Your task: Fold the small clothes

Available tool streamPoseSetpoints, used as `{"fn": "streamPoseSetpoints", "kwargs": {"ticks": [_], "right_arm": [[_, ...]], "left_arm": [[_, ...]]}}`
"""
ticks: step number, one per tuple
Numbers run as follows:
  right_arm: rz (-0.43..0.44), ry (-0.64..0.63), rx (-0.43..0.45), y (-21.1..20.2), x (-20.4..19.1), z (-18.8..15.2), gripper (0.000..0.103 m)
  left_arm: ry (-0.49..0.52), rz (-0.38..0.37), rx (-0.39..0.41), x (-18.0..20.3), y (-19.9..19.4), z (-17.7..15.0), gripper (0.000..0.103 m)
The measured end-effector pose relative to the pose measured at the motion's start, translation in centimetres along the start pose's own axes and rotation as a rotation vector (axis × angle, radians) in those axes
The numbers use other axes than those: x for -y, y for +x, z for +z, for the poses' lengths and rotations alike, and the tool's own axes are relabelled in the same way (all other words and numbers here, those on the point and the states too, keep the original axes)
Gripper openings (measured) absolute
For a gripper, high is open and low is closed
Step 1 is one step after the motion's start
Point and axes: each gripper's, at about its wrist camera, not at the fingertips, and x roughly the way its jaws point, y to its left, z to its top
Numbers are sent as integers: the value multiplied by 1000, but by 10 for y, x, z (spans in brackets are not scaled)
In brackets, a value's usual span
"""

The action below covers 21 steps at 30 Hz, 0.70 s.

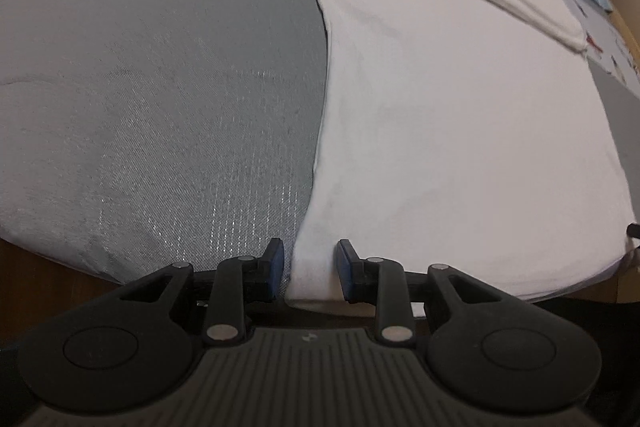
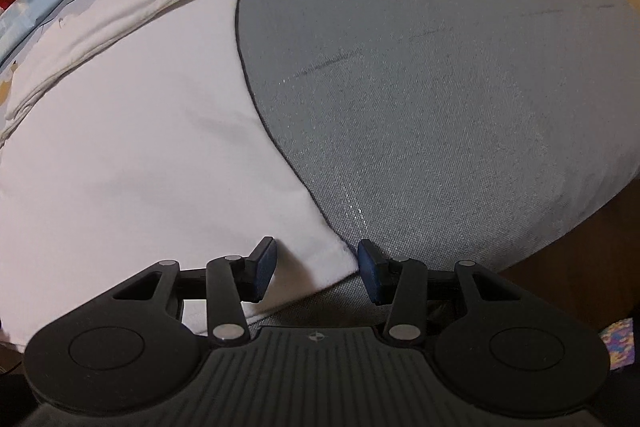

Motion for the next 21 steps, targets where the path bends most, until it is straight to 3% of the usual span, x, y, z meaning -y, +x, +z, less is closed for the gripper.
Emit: {"fn": "streamPoseSetpoints", "kwargs": {"ticks": [2,3,4,5,10,12,15,21], "right_arm": [[0,-7,0,1,-2,-1,46],[-3,-18,1,0,-4,-1,37],[7,-26,2,0,-3,-1,11],[33,-23,9,-3,-2,0,7],[122,-15,112,-32,-3,0,6],[84,-10,83,-25,-1,0,7],[41,11,2,-7,1,-1,11],[3,-63,-10,0,-12,-2,16]], "left_arm": [[4,1,2,2,3,0,32],[8,1,4,3,3,-1,30],[14,-1,9,3,2,-1,12],[19,-6,13,3,1,-1,5],[4,-50,99,-2,-27,-3,5],[3,-65,86,-4,-28,-5,5],[16,-29,32,-2,-18,-6,6],[53,0,7,1,-10,-5,16]]}}
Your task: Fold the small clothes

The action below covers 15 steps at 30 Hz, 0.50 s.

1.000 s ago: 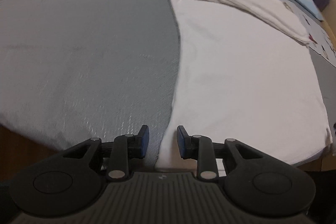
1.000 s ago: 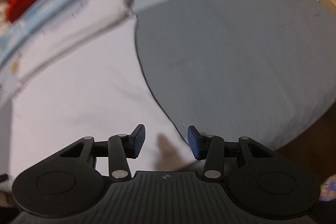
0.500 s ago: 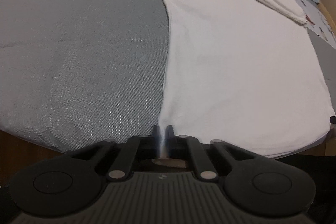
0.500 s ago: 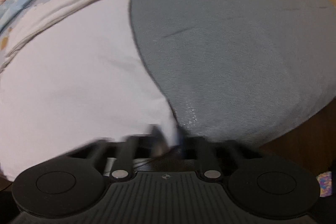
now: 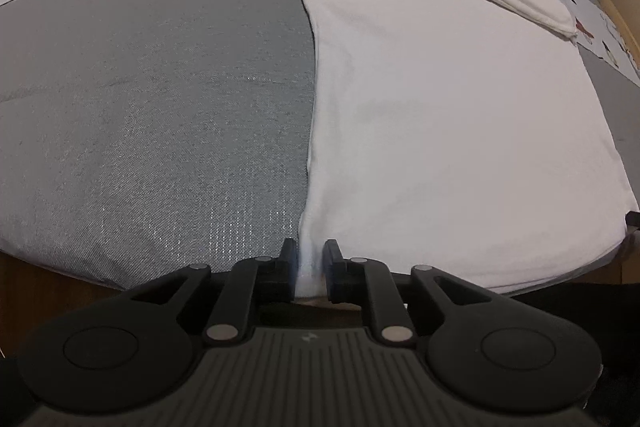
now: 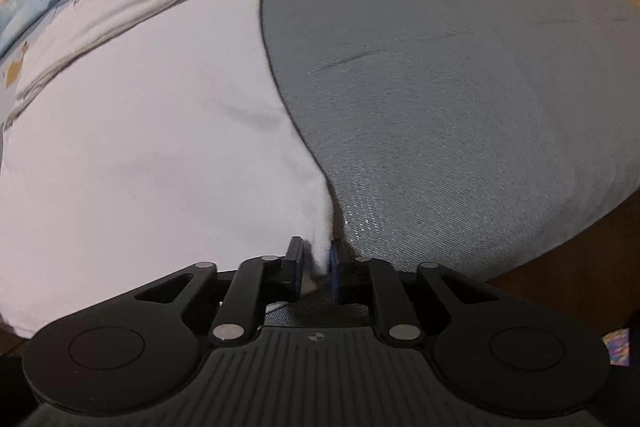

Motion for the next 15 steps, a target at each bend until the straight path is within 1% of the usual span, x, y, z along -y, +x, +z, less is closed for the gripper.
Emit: {"fn": "streamPoseSetpoints", "kwargs": {"ticks": [7,15], "right_arm": [[-8,-12,-2,-2,-2,2,16],[-17,-26,0,-2,-7,2,16]], "left_arm": [[6,11,-15,4,9,3,17],[10,15,-14,6,9,3,17]]}}
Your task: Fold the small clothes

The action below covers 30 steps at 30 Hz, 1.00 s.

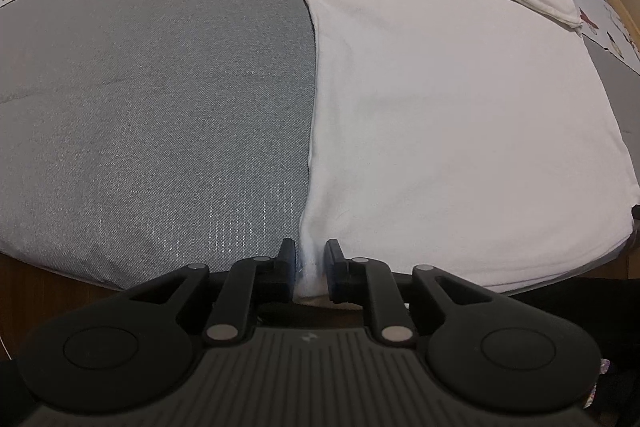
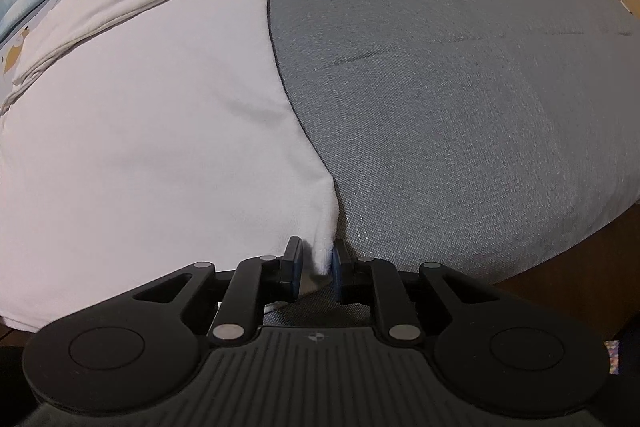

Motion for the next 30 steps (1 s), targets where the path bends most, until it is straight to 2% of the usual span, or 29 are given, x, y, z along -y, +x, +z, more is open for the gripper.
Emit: {"fn": "streamPoseSetpoints", "kwargs": {"ticks": [9,13,15,18,21,24,27,30], "right_arm": [[-2,-7,4,-1,-2,-1,17],[-9,-14,8,-2,-4,-2,13],[-12,-13,11,-2,-5,-3,10],[-2,3,28,-5,-5,-3,7],[36,25,89,-17,-3,0,7],[73,39,161,-35,-3,1,7],[132,74,236,-59,1,5,6],[203,120,322,-96,7,7,6]], "left_arm": [[-2,-1,0,0,0,0,17],[0,-1,2,0,-2,-1,17],[3,-2,5,0,-2,-2,16],[4,-4,14,0,-3,-2,7],[0,-15,35,-2,-9,-2,6],[-10,-45,88,-4,-21,2,6],[-15,-85,154,-7,-39,6,5],[-8,-146,240,-11,-73,8,5]]}}
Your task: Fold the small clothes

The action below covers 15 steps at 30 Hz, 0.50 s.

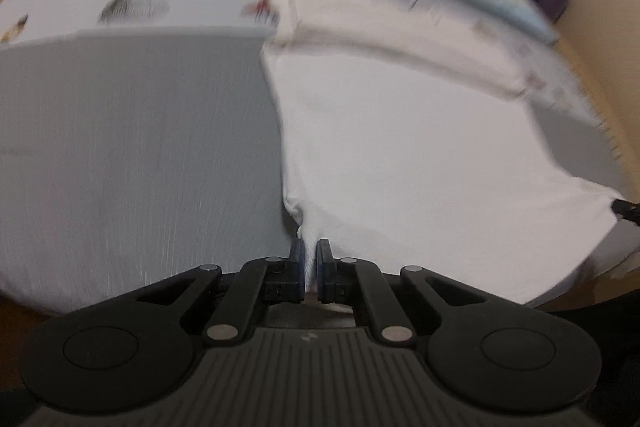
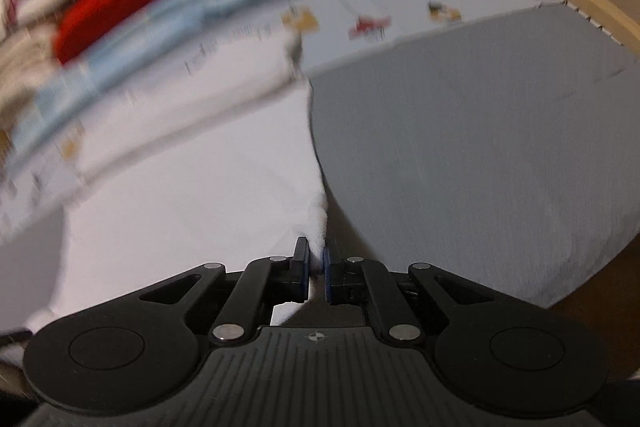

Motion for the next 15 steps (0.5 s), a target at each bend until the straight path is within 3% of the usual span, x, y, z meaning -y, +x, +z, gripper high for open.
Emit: {"fn": "streamPoseSetpoints", "kwargs": {"ticks": [5,9,12,15], "right_arm": [[106,0,112,-69,0,18,6],[183,42,141,-118,13,20,6],[220,97,137,-146,29,9,6],[222,136,98,-148,34,0,6]], "left_arm": [[26,-95,169,-4,-80,10,5],[85,-139,269,-3,-145,1,5],[49,-204,307,-11,-181,-17,5],[2,-222,291,-14,-187,-24,5]]}}
